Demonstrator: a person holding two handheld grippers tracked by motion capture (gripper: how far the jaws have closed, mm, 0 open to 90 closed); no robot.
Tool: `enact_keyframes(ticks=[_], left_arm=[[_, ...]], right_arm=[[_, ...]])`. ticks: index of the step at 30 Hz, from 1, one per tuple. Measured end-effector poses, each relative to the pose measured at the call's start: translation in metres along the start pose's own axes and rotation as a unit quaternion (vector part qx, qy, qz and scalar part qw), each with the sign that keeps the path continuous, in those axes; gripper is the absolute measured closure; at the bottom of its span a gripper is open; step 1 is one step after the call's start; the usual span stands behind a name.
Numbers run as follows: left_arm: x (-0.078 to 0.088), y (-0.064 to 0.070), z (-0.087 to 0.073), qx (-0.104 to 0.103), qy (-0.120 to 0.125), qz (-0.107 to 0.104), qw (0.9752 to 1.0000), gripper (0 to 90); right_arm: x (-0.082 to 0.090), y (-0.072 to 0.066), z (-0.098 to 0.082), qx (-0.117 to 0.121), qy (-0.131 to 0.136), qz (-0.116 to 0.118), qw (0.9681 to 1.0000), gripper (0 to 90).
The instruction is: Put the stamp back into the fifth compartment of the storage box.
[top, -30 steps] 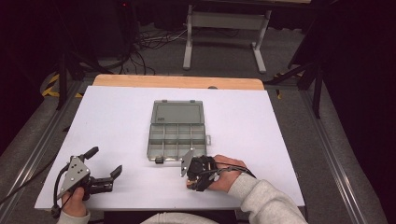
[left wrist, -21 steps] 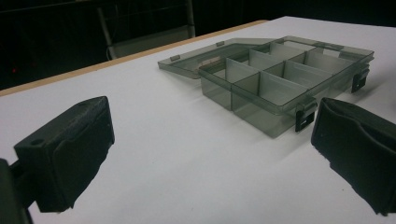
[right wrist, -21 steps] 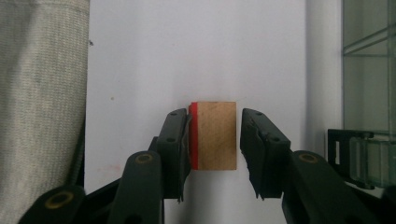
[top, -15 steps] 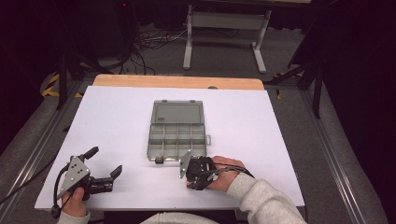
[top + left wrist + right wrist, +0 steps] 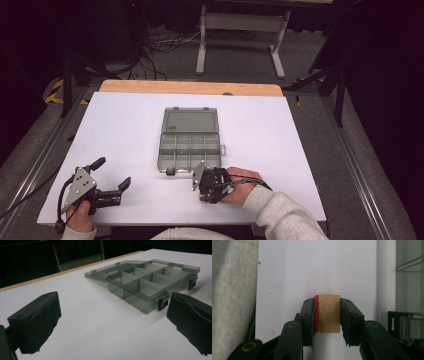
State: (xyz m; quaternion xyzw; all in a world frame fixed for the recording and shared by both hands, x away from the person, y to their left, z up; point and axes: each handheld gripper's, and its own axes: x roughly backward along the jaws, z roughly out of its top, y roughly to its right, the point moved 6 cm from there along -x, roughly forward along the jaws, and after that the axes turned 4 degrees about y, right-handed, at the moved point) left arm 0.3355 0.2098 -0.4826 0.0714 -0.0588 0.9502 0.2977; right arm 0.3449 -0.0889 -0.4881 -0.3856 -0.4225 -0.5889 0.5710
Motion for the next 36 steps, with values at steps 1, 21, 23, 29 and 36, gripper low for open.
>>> enact_keyframes(ticks=[1,21,23,29,36], left_arm=[[0.0,0.0,0.0,0.0,0.0,0.0,1.0,0.4],[0.0,0.0,0.0,-0.001,0.0,0.001,1.0,0.4],[0.0,0.0,0.0,0.0,0.0,0.001,1.0,0.4],[0.0,0.0,0.0,-0.001,0.0,0.001,1.0,0.4],[0.0,0.0,0.0,-0.001,0.0,0.001,1.0,0.4]], right_arm=[[0.001,0.0,0.0,0.002,0.001,-0.001,1.0,66.3],[0.023,0.008,0.01,-0.005,0.06,-0.025,0.9979,66.3],[0.025,0.008,0.011,-0.008,0.065,-0.027,0.9975,66.3],[0.03,0.012,0.014,-0.007,0.083,-0.037,0.9959,66.3],[0.036,0.015,0.017,-0.011,0.099,-0.044,0.9941,66.3]])
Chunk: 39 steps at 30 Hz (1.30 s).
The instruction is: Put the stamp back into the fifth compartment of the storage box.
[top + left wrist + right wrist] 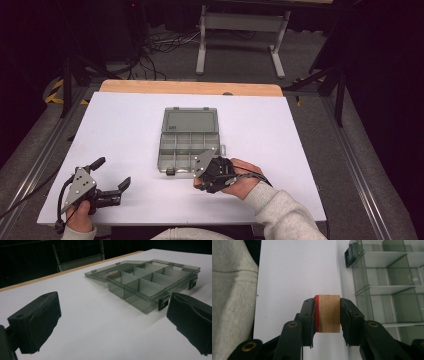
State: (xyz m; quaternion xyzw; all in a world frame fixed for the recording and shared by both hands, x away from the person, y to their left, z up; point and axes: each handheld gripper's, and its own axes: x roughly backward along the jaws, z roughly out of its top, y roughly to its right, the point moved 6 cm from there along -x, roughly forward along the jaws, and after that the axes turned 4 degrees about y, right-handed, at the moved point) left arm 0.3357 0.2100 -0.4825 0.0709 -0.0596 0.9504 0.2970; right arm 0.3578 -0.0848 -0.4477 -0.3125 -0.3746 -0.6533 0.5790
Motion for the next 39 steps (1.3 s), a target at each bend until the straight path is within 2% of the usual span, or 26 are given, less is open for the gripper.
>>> enact_keyframes(ticks=[11,16,27,39], left_arm=[[0.0,0.0,0.0,-0.001,0.0,0.001,1.0,0.4],[0.0,0.0,0.0,0.0,0.0,0.0,1.0,0.4],[0.0,0.0,0.0,0.001,0.001,0.0,1.0,0.4],[0.0,0.0,0.0,0.003,0.001,-0.001,1.0,0.5]], right_arm=[[0.007,0.009,0.012,-0.006,0.023,-0.02,0.9995,66.3],[0.008,0.015,0.019,-0.001,0.031,-0.029,0.9991,66.3],[0.009,0.024,0.031,0.0,0.036,-0.037,0.9987,66.3],[0.003,0.037,0.047,0.011,0.035,-0.038,0.9986,66.3]])
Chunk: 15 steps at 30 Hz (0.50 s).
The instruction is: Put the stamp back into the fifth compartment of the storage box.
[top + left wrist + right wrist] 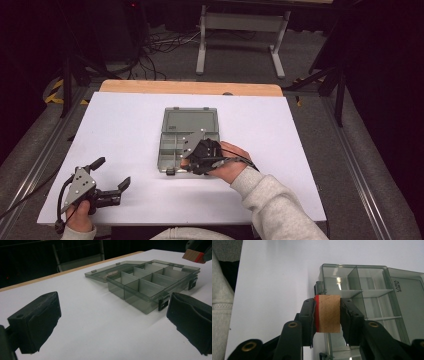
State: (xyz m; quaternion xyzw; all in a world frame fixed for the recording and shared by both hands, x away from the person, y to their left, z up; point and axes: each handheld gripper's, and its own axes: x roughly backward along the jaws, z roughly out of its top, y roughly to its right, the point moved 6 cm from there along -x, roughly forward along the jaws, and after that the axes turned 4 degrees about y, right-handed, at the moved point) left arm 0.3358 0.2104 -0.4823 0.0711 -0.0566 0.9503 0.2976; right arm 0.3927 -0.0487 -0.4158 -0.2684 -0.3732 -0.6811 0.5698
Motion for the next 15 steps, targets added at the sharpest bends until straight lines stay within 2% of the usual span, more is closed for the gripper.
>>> enact_keyframes(ticks=[15], left_arm=[[0.0,0.0,0.0,0.0,0.001,-0.001,1.0,0.4]], right_arm=[[-0.015,0.012,0.016,0.015,-0.003,0.0,0.9999,66.3]])
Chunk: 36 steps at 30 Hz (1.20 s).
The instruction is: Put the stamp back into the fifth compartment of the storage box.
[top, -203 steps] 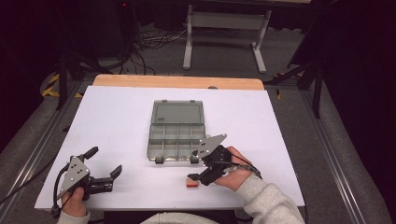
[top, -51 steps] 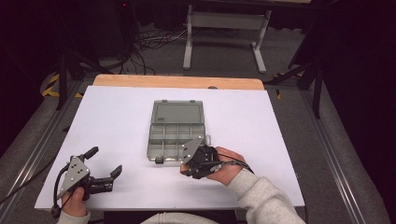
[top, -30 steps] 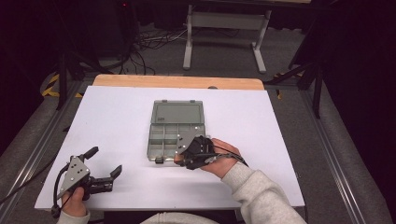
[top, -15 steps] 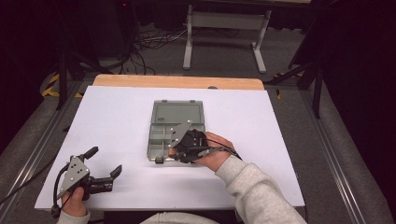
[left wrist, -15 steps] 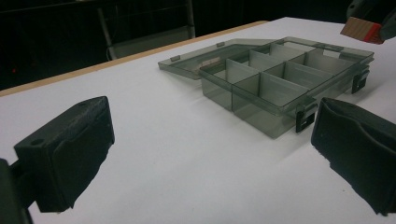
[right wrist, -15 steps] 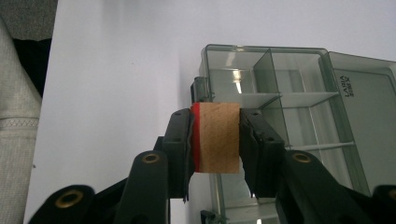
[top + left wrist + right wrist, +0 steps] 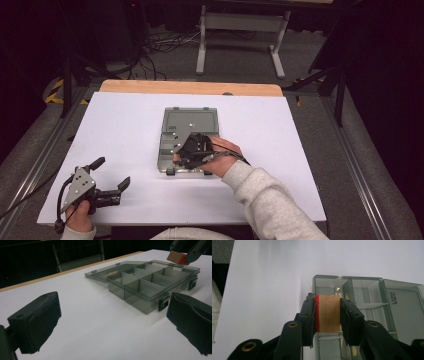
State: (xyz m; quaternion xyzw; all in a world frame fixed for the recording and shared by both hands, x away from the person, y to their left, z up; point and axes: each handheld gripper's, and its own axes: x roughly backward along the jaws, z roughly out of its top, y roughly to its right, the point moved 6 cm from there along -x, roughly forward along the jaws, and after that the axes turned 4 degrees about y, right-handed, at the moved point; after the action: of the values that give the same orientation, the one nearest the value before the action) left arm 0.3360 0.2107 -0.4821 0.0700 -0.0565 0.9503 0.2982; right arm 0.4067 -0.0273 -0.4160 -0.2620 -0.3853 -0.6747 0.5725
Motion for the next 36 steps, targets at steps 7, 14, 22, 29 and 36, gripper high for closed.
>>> enact_keyframes(ticks=[7,14,22,29,36], left_arm=[[0.0,0.0,0.0,0.0,0.0,0.0,1.0,0.4],[0.0,0.0,0.0,-0.002,0.0,-0.001,1.0,0.4],[0.0,0.0,0.0,-0.001,0.001,-0.001,1.0,0.4],[0.0,-0.001,0.0,-0.001,0.002,-0.001,1.0,0.4],[0.0,0.0,0.0,-0.001,0.002,-0.001,1.0,0.4]], right_arm=[[-0.007,0.006,0.006,0.004,-0.001,-0.002,1.0,66.3],[-0.014,0.01,0.012,0.005,0.002,-0.001,1.0,66.3],[-0.026,0.015,0.014,0.006,-0.001,0.001,1.0,66.3],[-0.032,0.019,0.016,0.007,-0.002,-0.001,1.0,66.3],[-0.039,0.024,0.018,0.007,-0.002,-0.001,1.0,66.3]])
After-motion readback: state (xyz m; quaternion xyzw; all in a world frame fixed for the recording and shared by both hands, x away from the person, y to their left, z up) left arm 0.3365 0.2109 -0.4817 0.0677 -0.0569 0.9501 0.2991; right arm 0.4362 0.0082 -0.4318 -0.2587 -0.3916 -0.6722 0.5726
